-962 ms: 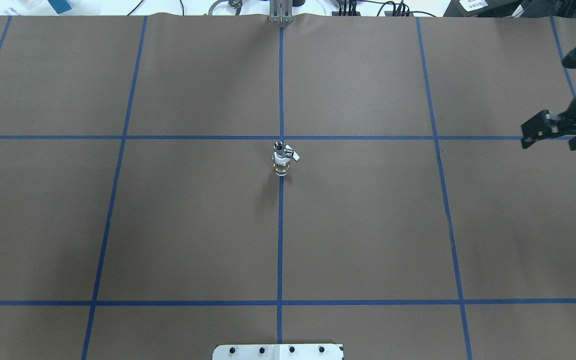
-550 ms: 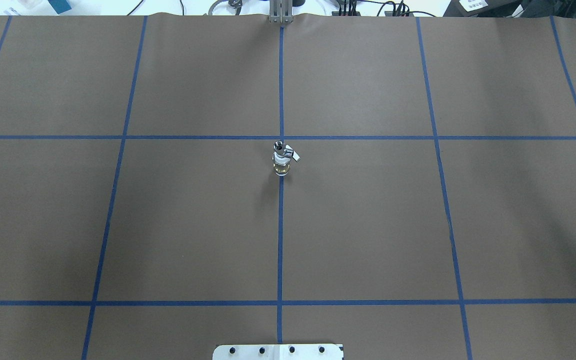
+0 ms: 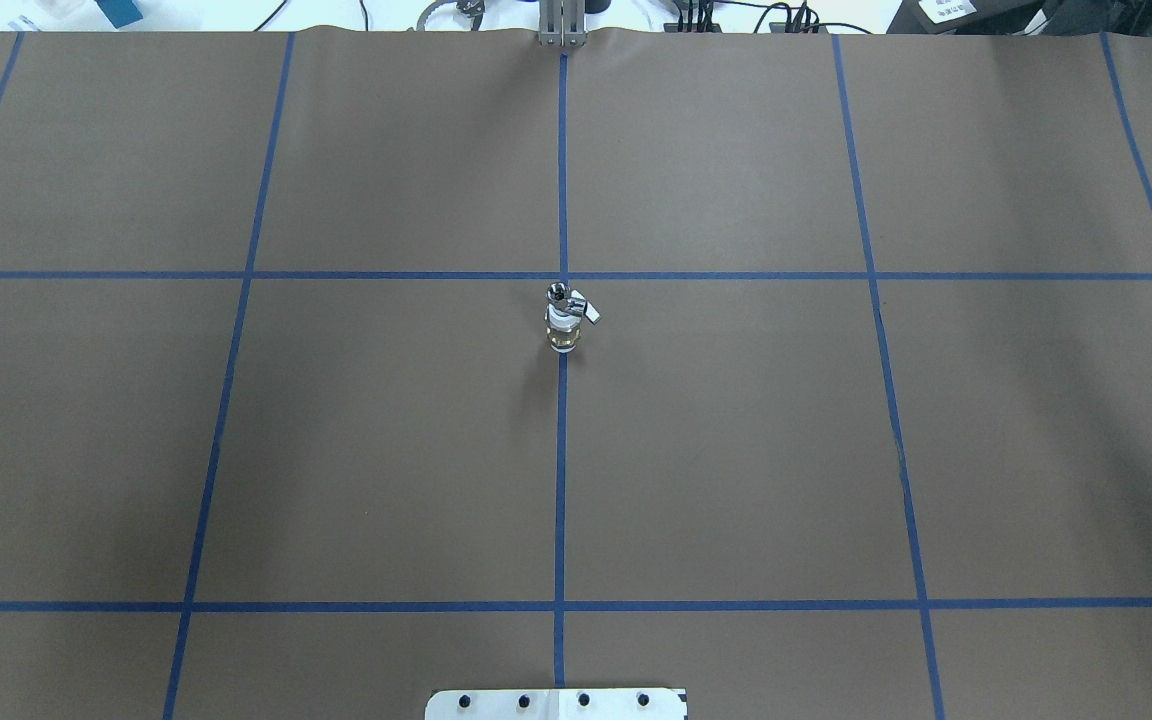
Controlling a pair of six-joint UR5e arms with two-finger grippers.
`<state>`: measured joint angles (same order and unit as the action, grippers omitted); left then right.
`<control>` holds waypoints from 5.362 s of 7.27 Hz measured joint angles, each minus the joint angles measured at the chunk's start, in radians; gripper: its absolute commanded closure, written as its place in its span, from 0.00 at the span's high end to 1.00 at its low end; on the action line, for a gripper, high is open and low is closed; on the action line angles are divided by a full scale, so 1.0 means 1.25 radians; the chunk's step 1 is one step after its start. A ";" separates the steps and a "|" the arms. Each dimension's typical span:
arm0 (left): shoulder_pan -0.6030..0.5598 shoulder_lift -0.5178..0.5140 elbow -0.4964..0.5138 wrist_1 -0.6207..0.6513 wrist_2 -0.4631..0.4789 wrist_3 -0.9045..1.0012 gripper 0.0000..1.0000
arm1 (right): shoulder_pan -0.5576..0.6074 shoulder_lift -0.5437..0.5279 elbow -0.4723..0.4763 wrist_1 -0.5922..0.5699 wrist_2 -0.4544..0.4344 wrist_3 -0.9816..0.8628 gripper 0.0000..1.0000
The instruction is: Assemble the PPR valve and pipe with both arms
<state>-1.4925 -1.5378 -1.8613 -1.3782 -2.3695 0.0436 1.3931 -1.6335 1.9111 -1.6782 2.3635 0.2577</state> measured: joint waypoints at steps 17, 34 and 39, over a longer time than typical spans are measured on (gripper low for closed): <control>-0.069 -0.041 0.065 0.027 -0.004 0.082 1.00 | 0.023 0.004 -0.025 0.000 -0.060 -0.019 1.00; -0.068 -0.036 0.027 0.030 -0.044 0.079 1.00 | 0.023 -0.001 -0.022 0.000 -0.050 -0.020 1.00; -0.069 -0.029 0.026 0.029 -0.046 0.080 1.00 | 0.022 0.001 -0.023 0.000 -0.050 -0.020 1.00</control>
<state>-1.5784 -1.5745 -1.8291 -1.3420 -2.4269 0.1442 1.4209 -1.6322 1.8820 -1.6782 2.3010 0.2332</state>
